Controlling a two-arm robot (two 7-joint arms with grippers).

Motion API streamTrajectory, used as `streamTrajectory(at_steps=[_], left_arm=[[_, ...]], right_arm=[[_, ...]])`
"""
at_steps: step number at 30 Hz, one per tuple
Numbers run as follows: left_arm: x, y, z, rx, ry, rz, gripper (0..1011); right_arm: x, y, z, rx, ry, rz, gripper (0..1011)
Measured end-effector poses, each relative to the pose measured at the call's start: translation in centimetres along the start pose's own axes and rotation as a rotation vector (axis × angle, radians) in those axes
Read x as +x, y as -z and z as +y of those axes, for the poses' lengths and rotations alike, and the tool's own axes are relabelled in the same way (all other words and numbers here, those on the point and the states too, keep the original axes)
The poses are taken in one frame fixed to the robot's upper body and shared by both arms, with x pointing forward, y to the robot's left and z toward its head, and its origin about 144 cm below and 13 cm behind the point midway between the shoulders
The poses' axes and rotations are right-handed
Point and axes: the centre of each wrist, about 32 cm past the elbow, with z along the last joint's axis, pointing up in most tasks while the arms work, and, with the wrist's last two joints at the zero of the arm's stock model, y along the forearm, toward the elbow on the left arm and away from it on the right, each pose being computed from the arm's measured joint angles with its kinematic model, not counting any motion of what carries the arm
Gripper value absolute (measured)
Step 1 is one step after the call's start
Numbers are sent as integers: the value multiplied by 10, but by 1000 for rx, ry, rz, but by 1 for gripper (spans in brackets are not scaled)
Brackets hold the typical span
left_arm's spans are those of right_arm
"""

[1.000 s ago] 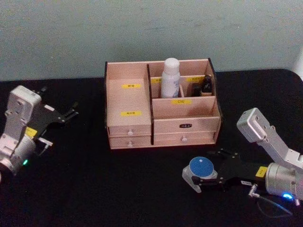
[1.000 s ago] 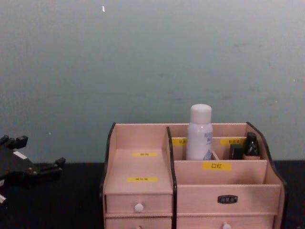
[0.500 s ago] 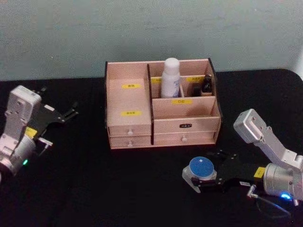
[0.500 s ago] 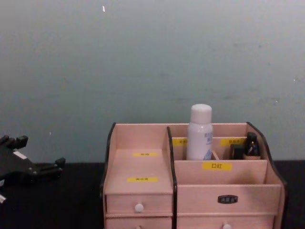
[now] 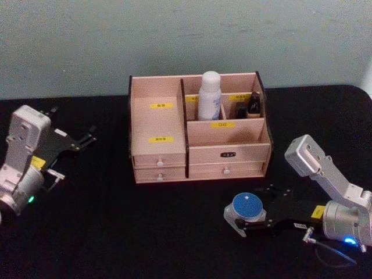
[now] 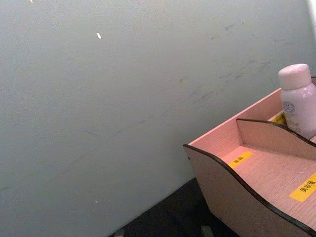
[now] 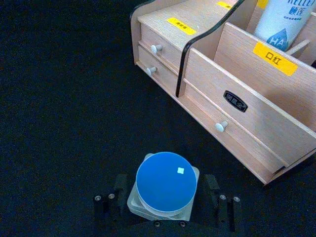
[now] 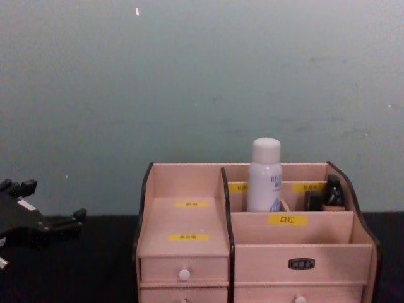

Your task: Pick up the facial cleanser and watermelon frost from the table and place them into the tiered storage box.

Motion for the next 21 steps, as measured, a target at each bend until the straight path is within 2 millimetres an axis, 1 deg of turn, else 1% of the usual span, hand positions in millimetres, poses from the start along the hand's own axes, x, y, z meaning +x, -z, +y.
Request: streamTrajectory(at_steps=[9,11,12,13,15,17,19,21], left_arm=[[0,0,0,0,0,0,1001],[0,0,0,0,0,0,1001],[0,0,0,0,0,0,1001],[0,0,0,0,0,0,1001],[0,0,0,0,0,0,1001],[0,0,0,0,0,0,1001],[0,0,0,0,0,0,1001],[0,0,0,0,0,0,1001]], right_arm=[[0,0,0,1,0,1,1000],[0,0,0,1,0,1,986],[0,0,0,1,0,1,950],[0,0,0,1,0,2,950],[0,0,0,2,0,2,882],[0,0,0,2,0,2,847],[0,0,-1,2,0,2,772],[0,0,-1,2,-1,3,738]])
